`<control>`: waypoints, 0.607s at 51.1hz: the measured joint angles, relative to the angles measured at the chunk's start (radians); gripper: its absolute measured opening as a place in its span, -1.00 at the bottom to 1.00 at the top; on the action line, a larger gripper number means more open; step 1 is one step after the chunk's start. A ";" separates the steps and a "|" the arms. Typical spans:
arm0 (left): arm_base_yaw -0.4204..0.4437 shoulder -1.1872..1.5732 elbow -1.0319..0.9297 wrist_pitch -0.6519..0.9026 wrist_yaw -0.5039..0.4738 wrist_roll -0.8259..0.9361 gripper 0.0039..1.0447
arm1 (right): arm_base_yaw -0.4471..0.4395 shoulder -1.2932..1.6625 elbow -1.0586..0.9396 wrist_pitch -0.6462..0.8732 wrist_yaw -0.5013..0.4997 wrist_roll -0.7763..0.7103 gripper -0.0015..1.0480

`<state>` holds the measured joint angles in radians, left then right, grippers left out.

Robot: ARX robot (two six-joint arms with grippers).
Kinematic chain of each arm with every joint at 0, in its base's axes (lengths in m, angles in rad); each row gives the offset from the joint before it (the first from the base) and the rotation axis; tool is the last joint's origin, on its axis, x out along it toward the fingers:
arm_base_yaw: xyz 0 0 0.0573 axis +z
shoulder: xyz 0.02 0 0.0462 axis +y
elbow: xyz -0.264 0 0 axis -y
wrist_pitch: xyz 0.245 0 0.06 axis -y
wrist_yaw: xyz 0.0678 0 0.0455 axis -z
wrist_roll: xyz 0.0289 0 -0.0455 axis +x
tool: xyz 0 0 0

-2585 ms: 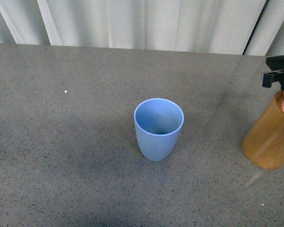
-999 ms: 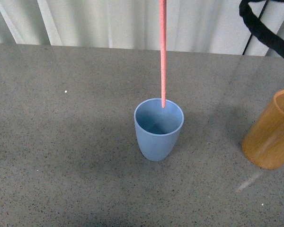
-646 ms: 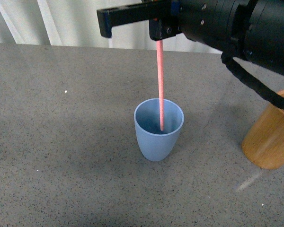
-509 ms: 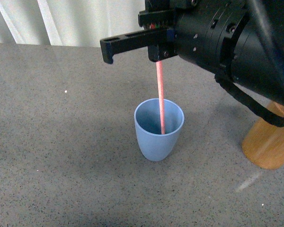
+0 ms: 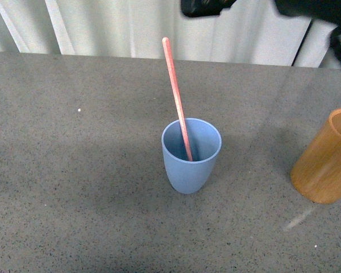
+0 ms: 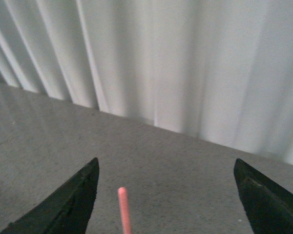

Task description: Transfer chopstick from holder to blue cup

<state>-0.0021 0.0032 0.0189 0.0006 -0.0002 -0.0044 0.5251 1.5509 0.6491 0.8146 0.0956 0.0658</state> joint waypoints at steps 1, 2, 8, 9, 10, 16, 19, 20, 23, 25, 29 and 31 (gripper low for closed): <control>0.000 0.000 0.000 0.000 0.000 0.000 0.87 | -0.011 -0.029 -0.007 -0.018 0.008 0.000 0.65; 0.000 0.000 0.000 0.000 0.000 0.000 0.87 | -0.016 -0.044 -0.011 -0.027 0.011 0.000 0.68; 0.000 0.000 0.000 0.000 0.000 0.000 0.87 | -0.088 -0.229 -0.066 -0.161 0.088 -0.009 0.81; 0.000 0.000 0.000 0.000 0.000 0.000 0.87 | -0.104 -0.268 -0.079 -0.194 0.105 -0.010 0.80; 0.000 0.000 0.000 0.000 0.000 0.000 0.87 | -0.129 -0.329 -0.099 -0.247 0.130 -0.013 0.80; 0.000 0.000 0.000 0.000 0.000 0.000 0.87 | -0.238 -0.575 -0.186 -0.494 0.235 -0.008 0.81; 0.000 0.000 0.000 0.000 0.000 0.000 0.87 | -0.290 -0.691 -0.236 -0.622 0.237 0.008 0.81; 0.000 0.000 0.000 0.000 0.000 0.000 0.87 | -0.303 -0.735 -0.259 -0.672 0.234 0.012 0.81; 0.000 0.000 0.000 0.000 0.000 0.000 0.87 | -0.320 -0.837 -0.311 -0.797 0.228 0.018 0.81; 0.000 0.000 0.000 0.000 0.000 0.000 0.87 | -0.322 -0.883 -0.338 -0.855 0.217 0.019 0.81; 0.000 0.000 0.000 0.000 0.001 0.000 0.87 | -0.343 -0.931 -0.408 -0.697 0.120 -0.010 0.66; 0.000 -0.001 0.000 0.000 0.000 0.000 0.87 | -0.355 -0.945 -0.449 -0.589 0.081 -0.022 0.56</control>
<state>-0.0021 0.0025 0.0189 0.0006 0.0002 -0.0044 0.1699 0.6060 0.2005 0.2253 0.1768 0.0437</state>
